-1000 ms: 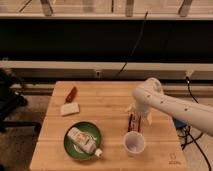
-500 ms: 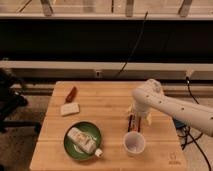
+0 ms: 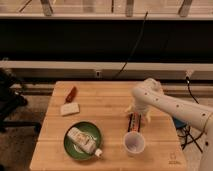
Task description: Place the eraser in the ceramic cup
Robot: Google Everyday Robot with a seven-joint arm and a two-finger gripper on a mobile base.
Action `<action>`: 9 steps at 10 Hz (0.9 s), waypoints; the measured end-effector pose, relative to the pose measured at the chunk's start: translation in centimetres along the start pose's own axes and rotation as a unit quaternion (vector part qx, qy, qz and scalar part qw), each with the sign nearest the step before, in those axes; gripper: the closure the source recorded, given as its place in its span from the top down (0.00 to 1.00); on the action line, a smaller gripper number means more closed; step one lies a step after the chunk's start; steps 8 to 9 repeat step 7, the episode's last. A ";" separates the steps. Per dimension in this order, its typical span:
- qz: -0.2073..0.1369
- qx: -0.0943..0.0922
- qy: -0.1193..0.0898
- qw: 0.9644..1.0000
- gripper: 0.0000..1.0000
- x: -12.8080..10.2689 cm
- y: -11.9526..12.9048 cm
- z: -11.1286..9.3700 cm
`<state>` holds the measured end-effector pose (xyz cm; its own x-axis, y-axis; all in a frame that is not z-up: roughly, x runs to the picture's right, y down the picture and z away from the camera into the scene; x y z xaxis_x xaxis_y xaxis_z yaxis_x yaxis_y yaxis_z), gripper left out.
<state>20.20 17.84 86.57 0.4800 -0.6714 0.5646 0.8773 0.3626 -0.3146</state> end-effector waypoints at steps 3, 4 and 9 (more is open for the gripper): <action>-0.009 -0.001 -0.005 1.000 0.54 1.0 0.1 0.8; -0.010 0.001 -0.006 1.000 0.45 1.0 0.1 0.8; -0.012 0.001 -0.004 1.000 0.15 1.2 0.3 0.6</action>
